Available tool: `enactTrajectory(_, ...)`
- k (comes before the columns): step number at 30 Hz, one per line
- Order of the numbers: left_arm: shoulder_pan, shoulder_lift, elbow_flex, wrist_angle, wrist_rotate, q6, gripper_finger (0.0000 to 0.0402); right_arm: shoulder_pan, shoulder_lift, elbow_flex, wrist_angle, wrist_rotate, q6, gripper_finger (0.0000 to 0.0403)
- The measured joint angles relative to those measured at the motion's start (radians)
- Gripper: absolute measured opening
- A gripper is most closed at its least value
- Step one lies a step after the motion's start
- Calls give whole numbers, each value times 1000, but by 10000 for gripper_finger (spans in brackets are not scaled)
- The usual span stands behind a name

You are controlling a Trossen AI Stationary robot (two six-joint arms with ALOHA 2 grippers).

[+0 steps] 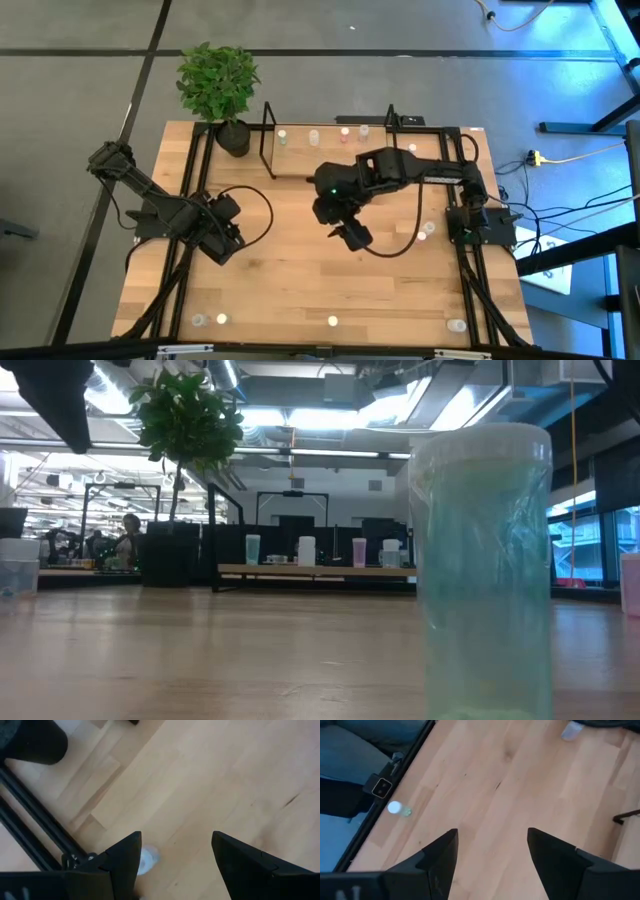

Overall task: Pick and place medicine bottles onto shelf by color
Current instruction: Put the top transparent medicine bottle on the shelf aligned with the other transparent medicine bottle

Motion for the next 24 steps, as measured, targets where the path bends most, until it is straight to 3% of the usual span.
enactTrajectory(4, 17, 0, -24, 0, 13, -3, 236, 16, 0, 0, -2, 0, 4, 241)
enactTrajectory(16, 171, 0, -154, 14, 202, -2, 236, 60, 1, 0, 0, 0, 4, 241)
enactTrajectory(24, 201, 0, -178, 57, 276, 93, 236, 66, 1, -3, 21, 1, 4, 241)
